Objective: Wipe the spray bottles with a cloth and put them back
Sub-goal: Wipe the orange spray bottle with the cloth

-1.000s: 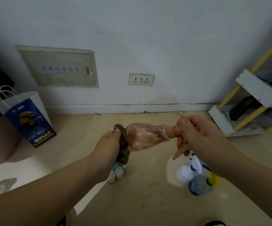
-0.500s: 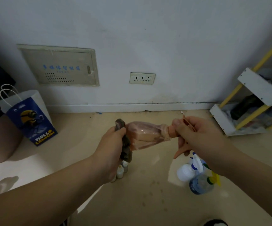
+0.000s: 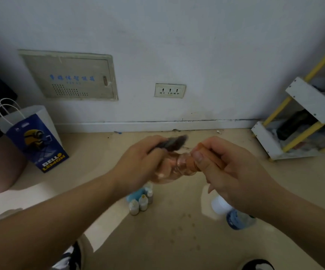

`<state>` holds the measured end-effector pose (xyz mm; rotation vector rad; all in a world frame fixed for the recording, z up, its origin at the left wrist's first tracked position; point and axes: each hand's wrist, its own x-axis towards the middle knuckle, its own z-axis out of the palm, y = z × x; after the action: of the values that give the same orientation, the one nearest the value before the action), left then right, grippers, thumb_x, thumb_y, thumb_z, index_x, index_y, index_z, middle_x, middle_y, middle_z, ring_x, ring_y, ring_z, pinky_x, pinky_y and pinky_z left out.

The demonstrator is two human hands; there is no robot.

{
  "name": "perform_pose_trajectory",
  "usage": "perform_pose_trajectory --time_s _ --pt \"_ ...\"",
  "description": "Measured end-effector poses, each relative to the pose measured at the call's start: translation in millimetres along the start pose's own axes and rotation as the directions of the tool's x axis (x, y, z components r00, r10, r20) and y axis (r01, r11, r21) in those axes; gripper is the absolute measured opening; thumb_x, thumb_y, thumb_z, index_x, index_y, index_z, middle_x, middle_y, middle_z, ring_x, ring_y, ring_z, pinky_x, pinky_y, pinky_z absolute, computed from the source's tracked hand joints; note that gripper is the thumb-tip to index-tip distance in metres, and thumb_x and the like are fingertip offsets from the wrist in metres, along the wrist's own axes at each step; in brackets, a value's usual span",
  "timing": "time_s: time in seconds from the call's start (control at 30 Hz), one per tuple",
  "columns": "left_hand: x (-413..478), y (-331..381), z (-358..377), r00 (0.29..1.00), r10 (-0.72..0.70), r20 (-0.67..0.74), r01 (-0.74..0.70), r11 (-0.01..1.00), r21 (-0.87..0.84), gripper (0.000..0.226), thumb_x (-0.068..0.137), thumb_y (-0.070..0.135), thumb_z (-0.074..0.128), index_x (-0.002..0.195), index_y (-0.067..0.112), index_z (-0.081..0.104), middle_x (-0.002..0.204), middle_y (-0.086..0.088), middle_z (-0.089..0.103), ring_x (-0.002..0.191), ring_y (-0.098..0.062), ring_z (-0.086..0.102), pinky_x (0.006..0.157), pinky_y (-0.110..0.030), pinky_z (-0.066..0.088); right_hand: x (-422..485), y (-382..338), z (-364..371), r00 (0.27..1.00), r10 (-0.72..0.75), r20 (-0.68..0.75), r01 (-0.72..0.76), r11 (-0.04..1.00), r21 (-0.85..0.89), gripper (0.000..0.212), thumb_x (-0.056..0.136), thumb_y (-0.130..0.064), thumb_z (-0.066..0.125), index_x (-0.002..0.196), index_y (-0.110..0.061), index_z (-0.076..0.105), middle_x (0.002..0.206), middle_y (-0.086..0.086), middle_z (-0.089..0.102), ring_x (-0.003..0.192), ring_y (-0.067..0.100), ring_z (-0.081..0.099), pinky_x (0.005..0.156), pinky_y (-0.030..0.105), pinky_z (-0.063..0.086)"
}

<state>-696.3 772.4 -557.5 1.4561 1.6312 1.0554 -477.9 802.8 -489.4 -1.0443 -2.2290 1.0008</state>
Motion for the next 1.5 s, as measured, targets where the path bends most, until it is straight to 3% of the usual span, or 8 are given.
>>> perform_pose_trajectory --time_s 0.13,0.27,0.63,0.83,0.97,1.13,1.33,1.5 --pt "0 -11 -6 0.768 -0.625 0.14 0.564 0.556 -0.61 0.03 0.096 0.031 0.049 0.099 0.014 0.073 0.085 -0.014 0.072 0.07 -0.028 0.063 0.062 -0.034 0.046 -1 -4 -3 0.999 0.034 -0.007 -0.033 0.993 0.112 0.013 0.1 -0.026 0.058 0.092 -0.019 0.066 0.067 -0.001 0.058 0.059 0.019 0.057 0.053 0.046 0.059" --pt "-6 -6 -7 0.759 -0.575 0.306 0.516 0.243 -0.822 0.046 0.094 0.039 0.051 0.125 0.011 0.07 0.121 -0.021 0.073 0.114 -0.039 0.067 0.101 -0.051 0.052 6 -2 -10 0.995 0.079 -0.054 -0.071 0.989 0.131 0.017 0.102 -0.027 0.055 0.093 -0.017 0.065 0.06 0.002 0.06 0.056 0.016 0.058 0.057 0.046 0.06" --pt "-16 14 2 0.88 -0.229 -0.416 0.16 0.967 -0.196 0.03 0.105 0.049 0.046 0.1 0.032 0.07 0.087 0.004 0.072 0.082 -0.016 0.071 0.069 -0.039 0.06 5 10 3 0.925 0.374 -0.063 -0.324 0.866 0.381 0.025 0.106 -0.028 0.048 0.1 -0.009 0.062 0.062 0.013 0.061 0.051 0.021 0.058 0.052 0.031 0.056" --pt "-27 29 32 0.955 0.296 -0.035 -0.265 0.896 0.356 0.029 0.105 0.045 0.038 0.115 0.034 0.063 0.104 0.016 0.062 0.098 -0.007 0.058 0.086 -0.039 0.05 4 3 24 0.946 0.322 -0.034 -0.285 0.877 0.386 0.021 0.104 -0.024 0.053 0.091 -0.009 0.059 0.058 0.003 0.057 0.053 0.017 0.054 0.053 0.051 0.057" --pt "-13 14 12 0.977 0.202 0.069 -0.213 0.939 0.27 0.03 0.107 0.044 0.037 0.111 0.033 0.065 0.098 0.012 0.065 0.094 -0.009 0.06 0.085 -0.037 0.051 5 2 23 0.968 0.25 0.002 -0.237 0.918 0.317 0.019 0.103 -0.023 0.054 0.093 -0.009 0.061 0.062 0.009 0.057 0.054 0.015 0.054 0.051 0.035 0.055" --pt "0 -1 -5 0.843 -0.538 0.018 0.537 0.84 -0.07 0.033 0.104 0.042 0.05 0.088 0.017 0.066 0.072 -0.004 0.061 0.058 -0.019 0.058 0.053 -0.026 0.045 4 8 18 0.974 0.224 0.043 -0.227 0.938 0.262 0.02 0.103 -0.018 0.055 0.091 -0.002 0.06 0.063 0.014 0.054 0.055 0.016 0.051 0.05 0.036 0.053" --pt "-27 29 15 0.985 0.087 0.151 -0.103 0.989 0.104 0.022 0.107 0.035 0.046 0.104 0.036 0.067 0.099 0.014 0.068 0.095 -0.003 0.063 0.086 -0.03 0.052 3 9 22 0.979 0.17 0.112 -0.192 0.955 0.228 0.018 0.102 -0.02 0.056 0.086 -0.012 0.06 0.055 -0.012 0.056 0.055 0.005 0.051 0.055 0.018 0.045" --pt "-12 1 -2 0.957 -0.282 0.063 0.274 0.955 0.114 0.036 0.104 0.044 0.048 0.086 0.022 0.069 0.084 0.0 0.072 0.086 -0.023 0.068 0.087 -0.047 0.056 4 2 16 0.974 0.126 0.189 -0.164 0.965 0.203 0.016 0.103 -0.013 0.054 0.088 -0.008 0.057 0.054 -0.023 0.058 0.056 -0.005 0.055 0.058 0.01 0.044"
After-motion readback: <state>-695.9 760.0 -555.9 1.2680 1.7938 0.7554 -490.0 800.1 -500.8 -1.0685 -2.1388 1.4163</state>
